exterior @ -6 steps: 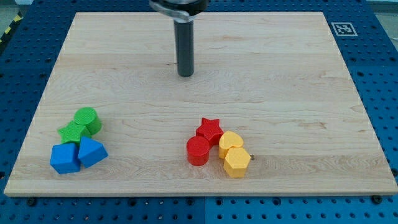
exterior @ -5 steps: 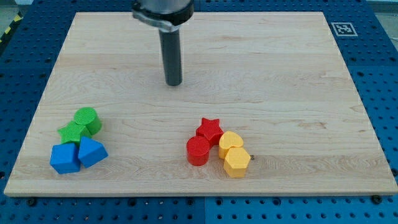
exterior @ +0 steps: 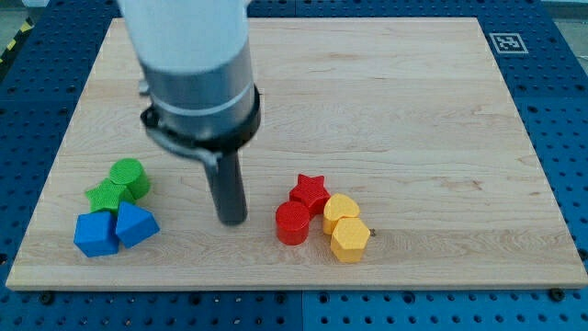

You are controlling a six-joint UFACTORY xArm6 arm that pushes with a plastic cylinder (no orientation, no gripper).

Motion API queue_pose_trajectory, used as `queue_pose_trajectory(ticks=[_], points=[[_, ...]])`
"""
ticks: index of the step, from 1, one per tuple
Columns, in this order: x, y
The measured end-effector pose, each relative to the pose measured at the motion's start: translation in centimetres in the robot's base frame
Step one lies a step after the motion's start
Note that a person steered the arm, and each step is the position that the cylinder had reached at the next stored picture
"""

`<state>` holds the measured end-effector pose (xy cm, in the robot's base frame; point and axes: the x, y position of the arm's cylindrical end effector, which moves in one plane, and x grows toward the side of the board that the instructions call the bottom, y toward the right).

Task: Point your arm to the blue cube

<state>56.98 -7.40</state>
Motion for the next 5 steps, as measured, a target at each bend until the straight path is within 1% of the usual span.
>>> queue_pose_trajectory(ticks=[1, 2, 4, 5], points=[[4.4, 0.0], [4.8, -0.6], [4.9, -7.5], [4.8, -9.9]])
